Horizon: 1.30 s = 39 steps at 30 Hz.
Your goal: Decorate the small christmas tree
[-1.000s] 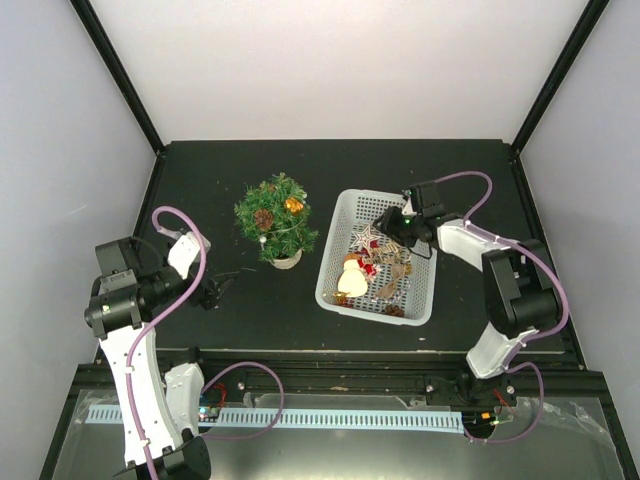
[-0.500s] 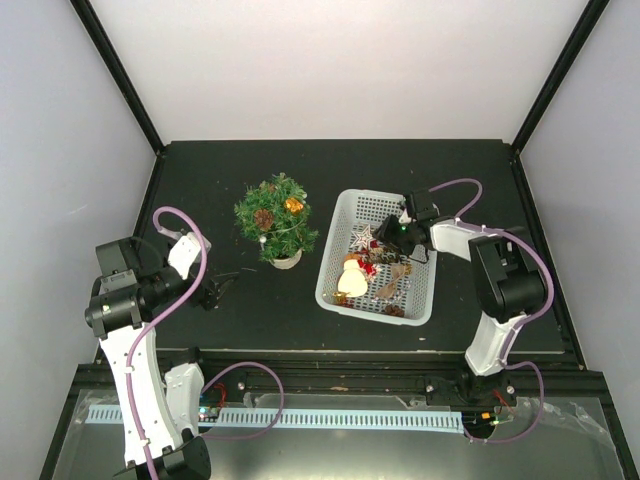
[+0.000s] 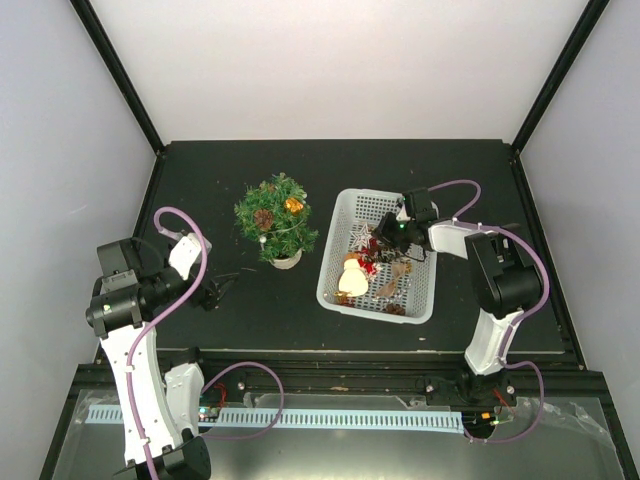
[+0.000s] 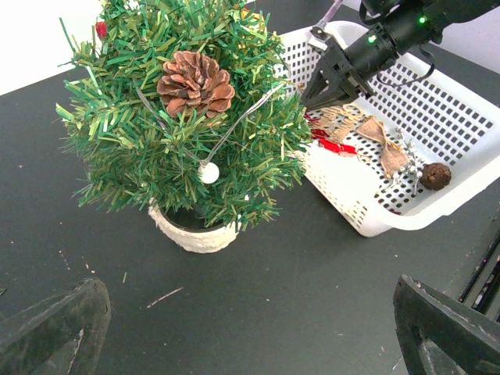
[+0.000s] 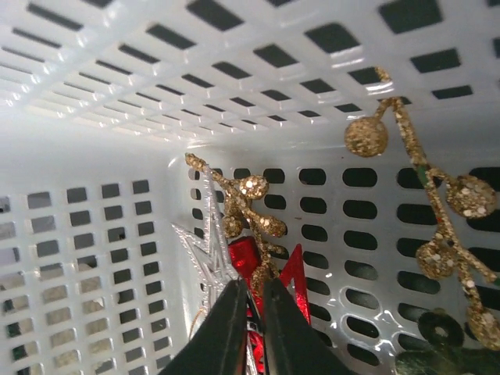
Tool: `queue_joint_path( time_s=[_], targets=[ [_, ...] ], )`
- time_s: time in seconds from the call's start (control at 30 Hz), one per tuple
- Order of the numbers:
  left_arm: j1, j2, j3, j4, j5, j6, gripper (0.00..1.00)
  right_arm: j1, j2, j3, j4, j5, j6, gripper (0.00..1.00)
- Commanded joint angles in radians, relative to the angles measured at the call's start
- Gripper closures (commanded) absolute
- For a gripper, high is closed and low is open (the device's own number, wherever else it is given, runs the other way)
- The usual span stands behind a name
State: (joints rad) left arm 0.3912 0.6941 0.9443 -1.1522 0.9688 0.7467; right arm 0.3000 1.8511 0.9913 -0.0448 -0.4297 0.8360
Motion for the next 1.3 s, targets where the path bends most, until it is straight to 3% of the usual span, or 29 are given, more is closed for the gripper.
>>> queue_joint_path(
  time_s=[0.0,0.27,0.8,0.93,1.1,1.27],
  targets=[
    [-0.002,-0.003,-0.004,0.012,0.001,0.019,0.01,-0.007,0.011,-0.009,0.049,-0.022,0.009,0.97],
    [-0.002,-0.005,-0.008,0.013,-0.004,0.019,0.01,-0.007,-0.059,-0.024,0.045,-0.009,-0.035,0.99],
    [-0.002,-0.03,-0.015,0.023,-0.007,0.009,0.01,0.007,-0.39,-0.1,0.047,0.012,-0.225,0.99],
    [-0.002,-0.041,-0.019,0.037,0.002,-0.006,0.01,0.079,-0.48,-0.118,0.084,0.081,-0.327,0.99],
    [-0.003,-0.049,-0.027,0.051,0.002,-0.017,0.01,0.28,-0.607,-0.067,0.093,0.236,-0.548,0.99],
    [-0.002,-0.066,-0.056,0.081,-0.013,-0.037,0.01,0.338,-0.65,0.02,0.11,0.242,-0.562,0.99]
  ],
)
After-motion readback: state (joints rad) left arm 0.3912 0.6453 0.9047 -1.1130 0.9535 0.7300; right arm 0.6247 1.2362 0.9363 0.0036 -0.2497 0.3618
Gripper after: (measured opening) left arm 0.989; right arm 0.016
